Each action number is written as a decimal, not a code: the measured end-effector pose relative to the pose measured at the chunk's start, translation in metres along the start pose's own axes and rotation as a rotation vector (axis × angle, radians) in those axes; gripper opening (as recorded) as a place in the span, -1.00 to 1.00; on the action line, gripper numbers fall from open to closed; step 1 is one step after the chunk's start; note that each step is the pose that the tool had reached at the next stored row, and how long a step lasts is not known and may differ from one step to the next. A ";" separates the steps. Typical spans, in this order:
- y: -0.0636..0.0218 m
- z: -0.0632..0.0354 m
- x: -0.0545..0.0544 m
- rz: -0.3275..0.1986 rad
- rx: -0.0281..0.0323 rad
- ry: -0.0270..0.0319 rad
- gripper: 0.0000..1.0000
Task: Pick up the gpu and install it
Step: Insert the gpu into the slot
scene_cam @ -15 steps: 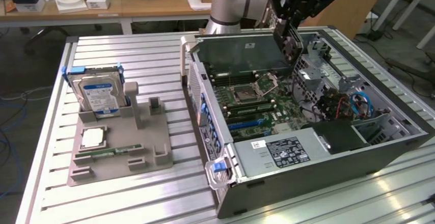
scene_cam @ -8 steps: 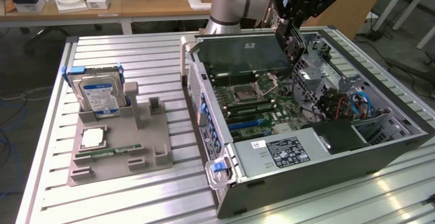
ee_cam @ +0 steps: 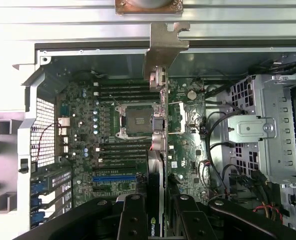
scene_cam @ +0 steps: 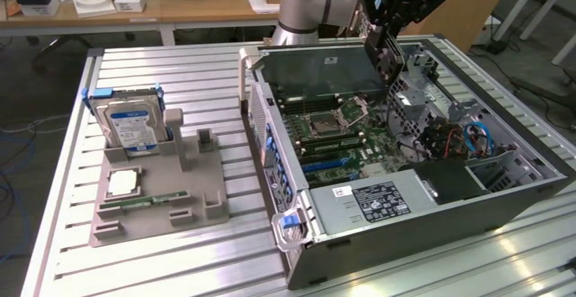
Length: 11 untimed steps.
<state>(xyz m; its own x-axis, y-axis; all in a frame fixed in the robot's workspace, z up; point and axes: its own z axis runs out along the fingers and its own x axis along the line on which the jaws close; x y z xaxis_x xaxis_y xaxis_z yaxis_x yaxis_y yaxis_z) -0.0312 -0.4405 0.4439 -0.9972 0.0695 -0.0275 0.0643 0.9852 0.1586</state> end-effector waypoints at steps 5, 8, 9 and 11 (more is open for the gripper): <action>0.0000 0.0000 0.000 -0.008 -0.0002 0.0012 -0.48; 0.0000 0.0000 0.000 -0.024 -0.0006 0.0038 -0.48; 0.0000 0.0000 0.000 -0.031 -0.0008 0.0050 -0.48; 0.0000 0.0000 0.000 -0.047 -0.0013 0.0076 -0.48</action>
<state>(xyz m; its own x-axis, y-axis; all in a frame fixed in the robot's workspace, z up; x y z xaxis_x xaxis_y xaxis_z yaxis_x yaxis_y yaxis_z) -0.0312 -0.4405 0.4439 -0.9994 0.0220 -0.0274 0.0174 0.9872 0.1586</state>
